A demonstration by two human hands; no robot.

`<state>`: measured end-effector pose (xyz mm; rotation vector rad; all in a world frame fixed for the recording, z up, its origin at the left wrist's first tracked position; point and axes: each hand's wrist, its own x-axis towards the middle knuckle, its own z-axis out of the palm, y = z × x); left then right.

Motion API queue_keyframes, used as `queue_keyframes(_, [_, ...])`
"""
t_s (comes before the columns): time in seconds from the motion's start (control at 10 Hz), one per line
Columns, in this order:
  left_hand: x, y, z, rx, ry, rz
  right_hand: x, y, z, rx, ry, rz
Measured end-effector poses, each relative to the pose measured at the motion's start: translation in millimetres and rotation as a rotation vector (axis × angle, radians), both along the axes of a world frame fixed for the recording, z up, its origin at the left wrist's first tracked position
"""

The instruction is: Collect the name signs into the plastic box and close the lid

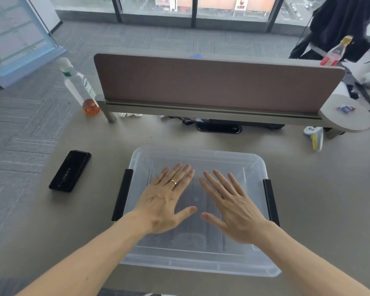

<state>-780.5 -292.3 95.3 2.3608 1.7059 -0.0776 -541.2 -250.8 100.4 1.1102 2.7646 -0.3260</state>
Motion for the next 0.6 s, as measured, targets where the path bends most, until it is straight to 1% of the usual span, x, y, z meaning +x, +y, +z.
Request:
queue_keyframes(0.3, [3.7, 2.3, -14.6, -0.027, -0.001, 0.01, -3.1, -1.4, -22.2, 0.05, 0.024, -0.025])
queue_keyframes(0.4, [3.5, 2.6, -11.5, -0.065, 0.038, 0.011, -4.5, -2.6, -20.1, 0.035, -0.016, -0.041])
queue_keyframes(0.5, [3.7, 5.1, -4.6, -0.1, 0.044, 0.012, -7.0, -0.2, -9.7, -0.038, -0.066, -0.019])
queue_keyframes(0.6, [2.6, 5.7, 12.1, -0.163, 0.05, -0.01, -6.3, 8.6, 26.6, -0.046, -0.12, 0.042])
